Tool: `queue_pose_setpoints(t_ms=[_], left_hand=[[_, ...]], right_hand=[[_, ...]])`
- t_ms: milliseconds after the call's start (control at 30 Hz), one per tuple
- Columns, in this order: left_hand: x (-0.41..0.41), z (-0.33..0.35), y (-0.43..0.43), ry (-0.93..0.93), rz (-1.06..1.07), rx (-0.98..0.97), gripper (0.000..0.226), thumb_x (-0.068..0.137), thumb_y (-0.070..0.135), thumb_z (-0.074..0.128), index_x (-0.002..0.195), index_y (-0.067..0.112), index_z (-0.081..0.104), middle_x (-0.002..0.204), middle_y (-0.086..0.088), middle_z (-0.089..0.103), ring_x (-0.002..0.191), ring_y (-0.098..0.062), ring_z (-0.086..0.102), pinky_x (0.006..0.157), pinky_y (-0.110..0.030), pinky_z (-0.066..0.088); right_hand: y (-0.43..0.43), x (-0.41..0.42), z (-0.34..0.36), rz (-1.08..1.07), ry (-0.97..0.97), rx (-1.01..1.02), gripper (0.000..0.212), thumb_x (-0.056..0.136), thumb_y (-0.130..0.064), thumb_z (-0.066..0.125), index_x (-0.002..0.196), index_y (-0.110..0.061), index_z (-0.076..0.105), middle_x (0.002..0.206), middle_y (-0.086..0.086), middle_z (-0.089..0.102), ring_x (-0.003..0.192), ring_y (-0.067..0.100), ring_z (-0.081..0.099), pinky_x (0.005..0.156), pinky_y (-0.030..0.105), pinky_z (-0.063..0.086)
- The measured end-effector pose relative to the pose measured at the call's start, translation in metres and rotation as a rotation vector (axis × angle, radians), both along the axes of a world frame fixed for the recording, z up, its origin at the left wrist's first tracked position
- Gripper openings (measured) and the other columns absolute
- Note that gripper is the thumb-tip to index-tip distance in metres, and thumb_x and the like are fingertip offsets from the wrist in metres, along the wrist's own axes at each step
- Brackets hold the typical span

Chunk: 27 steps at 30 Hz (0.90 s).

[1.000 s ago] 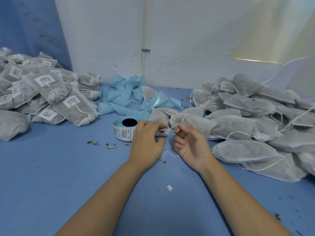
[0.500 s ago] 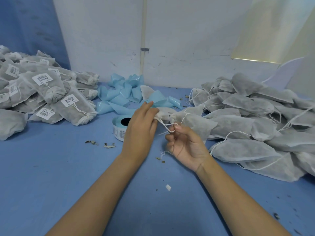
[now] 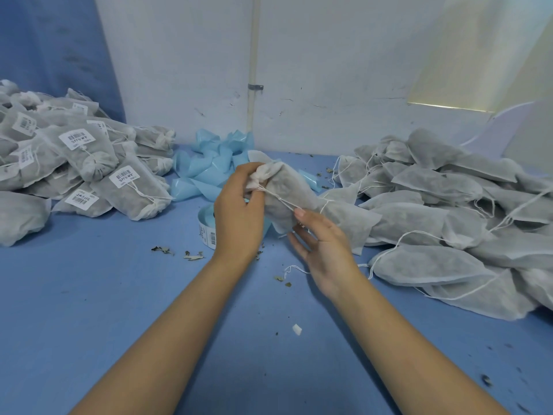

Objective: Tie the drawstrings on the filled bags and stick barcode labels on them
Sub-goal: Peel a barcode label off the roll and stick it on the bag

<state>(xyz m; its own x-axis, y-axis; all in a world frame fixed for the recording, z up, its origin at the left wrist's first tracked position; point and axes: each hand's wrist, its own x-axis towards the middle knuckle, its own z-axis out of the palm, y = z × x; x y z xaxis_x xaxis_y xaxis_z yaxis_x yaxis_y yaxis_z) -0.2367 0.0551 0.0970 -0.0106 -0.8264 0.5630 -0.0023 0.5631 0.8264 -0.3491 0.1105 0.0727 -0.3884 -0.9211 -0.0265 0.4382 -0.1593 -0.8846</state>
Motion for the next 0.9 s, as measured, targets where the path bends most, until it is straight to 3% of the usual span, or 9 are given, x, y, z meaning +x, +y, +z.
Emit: queue_pose_setpoints(t_ms=[100, 167, 267, 400, 533, 600, 700, 800, 900], left_hand=[[-0.001, 0.002, 0.0, 0.027, -0.216, 0.103, 0.052, 0.094, -0.004, 0.038, 0.132, 0.029, 0.05, 0.13, 0.011, 0.055, 0.114, 0.007, 0.051, 0.1, -0.015, 0.039], [-0.001, 0.001, 0.004, 0.081, -0.319, 0.106, 0.059, 0.093, -0.004, 0.036, 0.134, 0.037, 0.042, 0.138, 0.009, 0.05, 0.124, 0.003, 0.047, 0.109, -0.022, 0.035], [-0.002, -0.003, 0.005, 0.122, -0.347, 0.112, 0.062, 0.085, 0.007, 0.044, 0.137, 0.039, 0.033, 0.132, -0.001, 0.054, 0.121, -0.015, 0.052, 0.103, -0.028, 0.04], [-0.011, -0.014, 0.009, 0.14, -0.259, 0.209, 0.077, 0.086, 0.003, 0.061, 0.143, 0.027, 0.016, 0.116, 0.011, 0.05, 0.093, 0.004, 0.061, 0.082, -0.009, 0.047], [-0.016, -0.021, 0.01, 0.169, -0.22, 0.294, 0.074, 0.089, 0.01, 0.063, 0.142, 0.026, 0.015, 0.137, -0.007, 0.044, 0.117, -0.01, 0.053, 0.102, -0.028, 0.044], [-0.017, -0.021, 0.011, 0.187, -0.2, 0.291, 0.071, 0.091, 0.011, 0.061, 0.142, 0.026, 0.014, 0.136, -0.006, 0.042, 0.114, -0.003, 0.053, 0.1, -0.021, 0.044], [-0.017, -0.021, 0.009, 0.249, -0.172, 0.339, 0.065, 0.09, 0.01, 0.063, 0.14, 0.018, 0.022, 0.131, -0.004, 0.047, 0.115, -0.009, 0.055, 0.098, -0.022, 0.045], [-0.013, -0.021, 0.006, 0.249, -0.188, 0.388, 0.027, 0.089, 0.016, 0.065, 0.114, 0.013, 0.056, 0.107, 0.001, 0.067, 0.101, -0.013, 0.065, 0.085, -0.019, 0.052], [-0.011, -0.02, 0.004, 0.259, -0.198, 0.382, 0.012, 0.089, 0.02, 0.064, 0.101, 0.02, 0.061, 0.1, 0.005, 0.07, 0.094, -0.008, 0.067, 0.082, -0.019, 0.053]], right_hand=[[0.0, 0.002, 0.001, -0.041, -0.014, 0.031, 0.019, 0.085, -0.015, 0.069, 0.068, -0.024, 0.071, 0.072, -0.011, 0.067, 0.079, 0.005, 0.063, 0.069, 0.017, 0.053], [0.0, 0.002, 0.001, -0.058, -0.062, 0.05, 0.014, 0.085, -0.015, 0.069, 0.073, -0.021, 0.068, 0.072, -0.011, 0.067, 0.081, 0.008, 0.062, 0.066, 0.017, 0.054], [-0.001, 0.002, 0.0, -0.099, -0.102, 0.084, 0.009, 0.085, -0.015, 0.07, 0.077, -0.019, 0.066, 0.076, -0.008, 0.067, 0.083, 0.01, 0.061, 0.064, 0.017, 0.054], [-0.002, 0.004, -0.002, -0.134, -0.1, 0.116, 0.009, 0.085, -0.015, 0.07, 0.079, -0.019, 0.064, 0.074, -0.009, 0.066, 0.081, 0.008, 0.06, 0.064, 0.017, 0.052], [-0.002, 0.007, -0.004, -0.122, -0.08, 0.138, 0.009, 0.085, -0.016, 0.07, 0.079, -0.019, 0.063, 0.076, -0.008, 0.064, 0.085, 0.009, 0.059, 0.066, 0.017, 0.05], [-0.002, 0.007, -0.006, -0.104, -0.093, 0.135, 0.006, 0.084, -0.016, 0.07, 0.083, -0.018, 0.064, 0.075, -0.009, 0.065, 0.081, 0.008, 0.06, 0.064, 0.017, 0.051], [-0.002, 0.008, -0.007, -0.052, -0.114, 0.111, 0.009, 0.084, -0.015, 0.07, 0.09, -0.016, 0.064, 0.075, -0.009, 0.067, 0.076, 0.006, 0.062, 0.065, 0.017, 0.052], [-0.002, 0.008, -0.009, -0.013, -0.116, 0.063, 0.004, 0.084, -0.011, 0.07, 0.083, -0.013, 0.066, 0.074, -0.008, 0.07, 0.069, 0.003, 0.066, 0.063, 0.016, 0.053], [-0.002, 0.006, -0.01, 0.007, -0.119, 0.03, 0.005, 0.083, -0.008, 0.07, 0.081, -0.013, 0.069, 0.077, -0.004, 0.072, 0.072, 0.005, 0.068, 0.064, 0.016, 0.054]])
